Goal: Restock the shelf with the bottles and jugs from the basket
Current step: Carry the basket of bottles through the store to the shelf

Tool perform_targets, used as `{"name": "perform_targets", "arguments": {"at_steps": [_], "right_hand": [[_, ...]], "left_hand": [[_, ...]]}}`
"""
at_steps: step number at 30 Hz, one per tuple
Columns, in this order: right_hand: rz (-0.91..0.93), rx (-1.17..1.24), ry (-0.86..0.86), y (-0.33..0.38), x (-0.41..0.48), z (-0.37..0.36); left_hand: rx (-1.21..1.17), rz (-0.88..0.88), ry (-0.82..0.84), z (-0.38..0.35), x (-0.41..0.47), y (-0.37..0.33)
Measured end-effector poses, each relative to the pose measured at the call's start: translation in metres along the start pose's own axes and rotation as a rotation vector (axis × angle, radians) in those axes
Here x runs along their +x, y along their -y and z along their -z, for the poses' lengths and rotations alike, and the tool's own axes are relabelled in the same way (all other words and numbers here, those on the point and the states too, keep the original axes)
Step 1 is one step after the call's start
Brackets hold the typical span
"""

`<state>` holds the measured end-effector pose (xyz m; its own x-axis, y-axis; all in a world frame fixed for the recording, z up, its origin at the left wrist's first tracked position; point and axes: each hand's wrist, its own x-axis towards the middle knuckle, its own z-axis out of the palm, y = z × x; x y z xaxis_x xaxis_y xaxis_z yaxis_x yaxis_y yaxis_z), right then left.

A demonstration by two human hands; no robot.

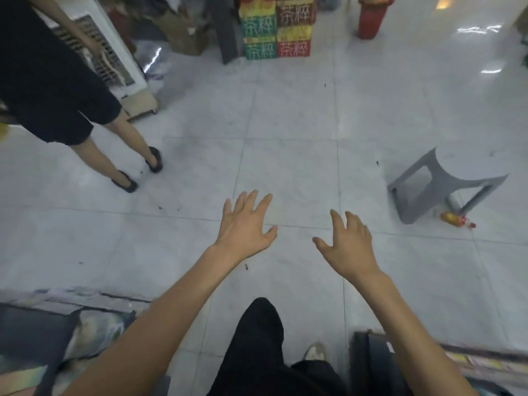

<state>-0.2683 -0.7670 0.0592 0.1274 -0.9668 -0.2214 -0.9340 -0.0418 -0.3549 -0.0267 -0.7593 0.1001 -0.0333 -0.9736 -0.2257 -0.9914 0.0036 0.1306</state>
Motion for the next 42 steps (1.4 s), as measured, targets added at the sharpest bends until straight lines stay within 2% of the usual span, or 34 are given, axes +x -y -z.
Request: {"name": "perform_targets", "arguments": {"at_steps": [8,15,21,29,36,42], "right_hand": [[0.159,-0.101,-0.031,0.038,0.191,0.048],[0.183,-0.173,-0.078,0.081,0.344,0.11],[0.151,-0.194,-0.113,0.087,0.45,0.167],[0.056,-0.207,-0.193,0.015,0.607,0.262],[-0.019,-0.196,-0.233,-0.077,0.748,0.372],[-0.132,-0.198,-0.303,-0.152,0.852,0.474]], "left_hand": [[0.067,0.043,-0.057,0.041,0.16,0.047],[0.018,0.049,-0.064,0.097,0.307,0.09],[0.026,-0.021,-0.143,0.151,0.429,0.081],[0.094,-0.117,-0.157,0.209,0.618,0.02],[0.123,-0.213,-0.207,0.29,0.804,-0.086],[0.126,-0.297,-0.255,0.348,0.93,-0.173]]}}
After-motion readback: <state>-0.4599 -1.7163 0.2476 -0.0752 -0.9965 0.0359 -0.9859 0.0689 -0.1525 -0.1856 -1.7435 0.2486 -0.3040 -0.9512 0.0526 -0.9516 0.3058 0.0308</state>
